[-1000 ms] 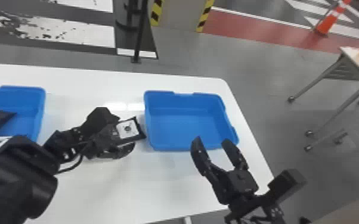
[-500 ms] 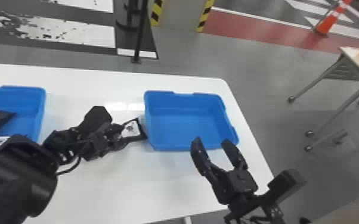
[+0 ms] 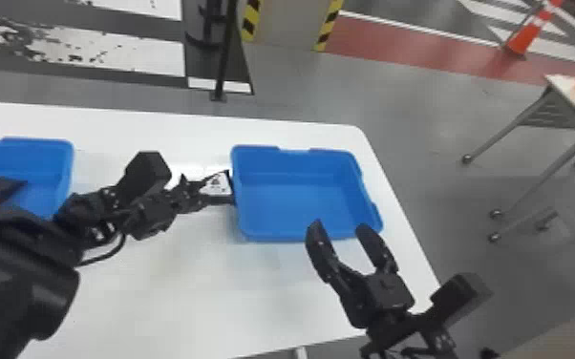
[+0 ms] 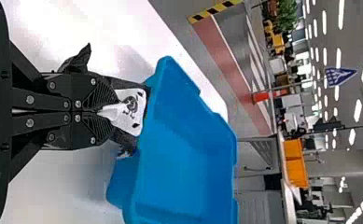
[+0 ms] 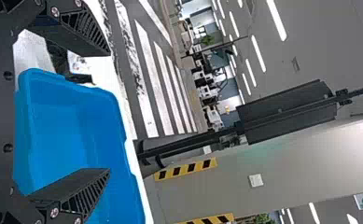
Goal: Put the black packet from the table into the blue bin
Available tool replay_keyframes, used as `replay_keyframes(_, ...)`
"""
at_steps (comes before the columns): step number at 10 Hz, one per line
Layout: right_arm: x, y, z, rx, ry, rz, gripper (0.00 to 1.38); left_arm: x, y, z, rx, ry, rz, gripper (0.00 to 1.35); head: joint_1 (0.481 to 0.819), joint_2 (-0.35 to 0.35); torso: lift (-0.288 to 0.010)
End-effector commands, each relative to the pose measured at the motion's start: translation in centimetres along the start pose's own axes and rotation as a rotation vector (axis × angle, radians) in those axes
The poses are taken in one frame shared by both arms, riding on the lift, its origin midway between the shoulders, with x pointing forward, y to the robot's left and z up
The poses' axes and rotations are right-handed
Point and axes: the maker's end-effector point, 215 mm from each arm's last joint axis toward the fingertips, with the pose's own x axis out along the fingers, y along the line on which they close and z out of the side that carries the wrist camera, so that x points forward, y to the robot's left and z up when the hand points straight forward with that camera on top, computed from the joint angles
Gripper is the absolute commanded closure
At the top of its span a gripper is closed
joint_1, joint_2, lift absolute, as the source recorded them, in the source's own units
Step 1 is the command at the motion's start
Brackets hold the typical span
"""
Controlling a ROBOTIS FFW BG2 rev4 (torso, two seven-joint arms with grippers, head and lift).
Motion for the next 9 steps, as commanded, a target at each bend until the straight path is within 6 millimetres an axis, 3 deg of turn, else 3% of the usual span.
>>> replay_keyframes(1, -0.1, -0.1, 0.1, -0.003, -0.001, -0.002, 0.13, -3.0, 1.6, 2.2, -0.017, -0.022, 0.03, 1.21, 0.695, -0.347, -0.11)
replay_keyframes(2, -0.1, 0.0, 0.1, -0.001, -0.001, -0.002, 0.13, -5.4, 3.2, 2.2, -0.005, -0.015, 0.062, 1.21, 0.695, -0.341, -0.11)
replay_keyframes(3, -0.1, 0.0, 0.3, -0.002, -0.003, -0.001, 0.13, -8.0, 6.0, 0.6, -0.001, 0.013, 0.114, 1.21, 0.695, -0.321, -0.11)
replay_keyframes(4, -0.1, 0.0, 0.3, -0.002, -0.003, -0.001, 0.13, -11.5, 9.7, -1.9, 0.007, 0.063, 0.201, 1.21, 0.695, -0.288, -0.11)
replay_keyframes(6, 0.0, 0.2, 0.4, 0.002, -0.008, 0.004, 0.13, -20.3, 16.4, -8.9, 0.0, 0.216, 0.397, 1.21, 0.695, -0.152, -0.11)
replay_keyframes(7, 0.0, 0.2, 0.3, 0.002, -0.006, 0.003, 0.13, -25.5, 19.0, -12.5, -0.002, 0.308, 0.492, 1.21, 0.695, -0.104, -0.11)
replay_keyframes(8, 0.0, 0.1, 0.5, 0.001, -0.009, 0.001, 0.13, -30.1, 20.9, -15.1, -0.007, 0.381, 0.565, 1.21, 0.695, -0.012, -0.11)
replay_keyframes(9, -0.1, 0.0, 0.4, 0.003, -0.007, 0.0, 0.13, -33.0, 22.1, -16.3, -0.012, 0.418, 0.612, 1.13, 0.695, 0.077, -0.11)
